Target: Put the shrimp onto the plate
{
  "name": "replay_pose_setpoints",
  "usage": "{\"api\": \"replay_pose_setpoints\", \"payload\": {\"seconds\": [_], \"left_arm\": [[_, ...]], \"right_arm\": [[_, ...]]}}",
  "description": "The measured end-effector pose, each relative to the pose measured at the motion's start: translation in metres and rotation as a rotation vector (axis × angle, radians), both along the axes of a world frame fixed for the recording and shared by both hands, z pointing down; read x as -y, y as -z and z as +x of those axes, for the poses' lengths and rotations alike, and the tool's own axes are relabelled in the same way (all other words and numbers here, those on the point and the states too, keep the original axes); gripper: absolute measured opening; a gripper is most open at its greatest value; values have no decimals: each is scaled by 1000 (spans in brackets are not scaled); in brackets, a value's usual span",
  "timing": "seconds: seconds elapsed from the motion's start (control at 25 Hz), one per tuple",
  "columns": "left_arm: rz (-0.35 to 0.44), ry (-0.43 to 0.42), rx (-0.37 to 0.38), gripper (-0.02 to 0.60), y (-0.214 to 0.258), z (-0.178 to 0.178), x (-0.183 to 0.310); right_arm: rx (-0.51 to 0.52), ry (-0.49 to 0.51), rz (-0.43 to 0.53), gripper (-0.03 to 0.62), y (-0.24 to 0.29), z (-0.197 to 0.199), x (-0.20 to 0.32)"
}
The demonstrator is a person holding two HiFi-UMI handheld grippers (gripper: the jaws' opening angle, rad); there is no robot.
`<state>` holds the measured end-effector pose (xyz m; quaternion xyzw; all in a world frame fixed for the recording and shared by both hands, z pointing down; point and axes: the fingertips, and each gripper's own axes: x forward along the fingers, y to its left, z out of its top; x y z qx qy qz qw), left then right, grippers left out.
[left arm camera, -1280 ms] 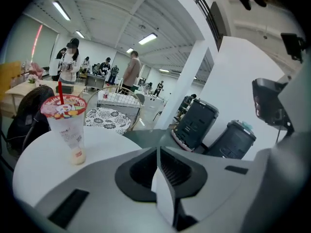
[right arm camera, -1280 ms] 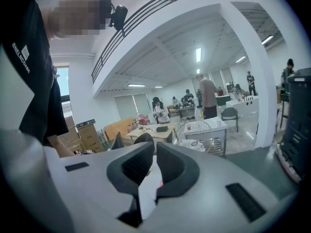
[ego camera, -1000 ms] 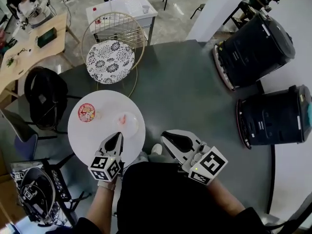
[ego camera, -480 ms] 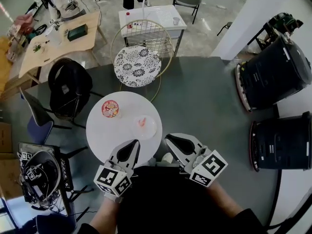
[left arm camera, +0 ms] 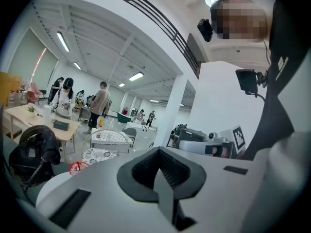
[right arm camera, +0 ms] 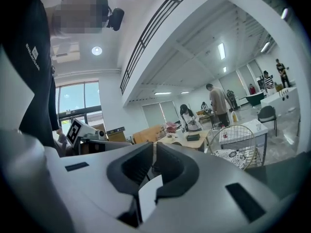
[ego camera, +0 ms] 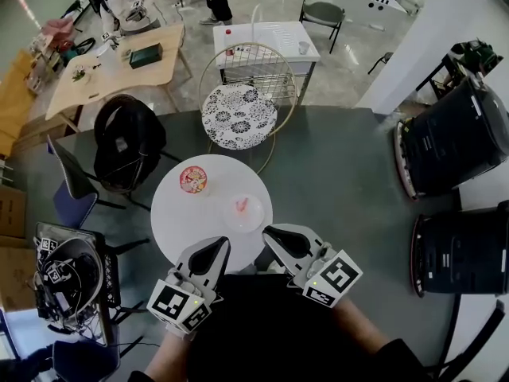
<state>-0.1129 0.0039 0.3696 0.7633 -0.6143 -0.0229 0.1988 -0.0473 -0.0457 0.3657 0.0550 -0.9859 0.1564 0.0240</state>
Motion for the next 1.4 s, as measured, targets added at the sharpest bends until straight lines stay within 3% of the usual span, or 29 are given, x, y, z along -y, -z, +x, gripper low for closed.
{"api": "replay_pose_setpoints", "payload": {"seconds": [0.16, 0.52, 0.88, 1.4], "left_arm": [[7, 14, 30, 6, 1, -6, -6], [-17, 48, 12, 5, -5, -18, -14], [-39, -7, -12, 5, -14, -6, -4], [-63, -19, -59, 5, -22, 8, 13]], "right_arm": [[6, 19, 12, 31, 0, -8, -4], [5, 63, 51, 31, 2, -21, -17], [0, -33, 5, 31, -4, -4, 0], [-7, -63, -4, 31, -4, 16, 13]]}}
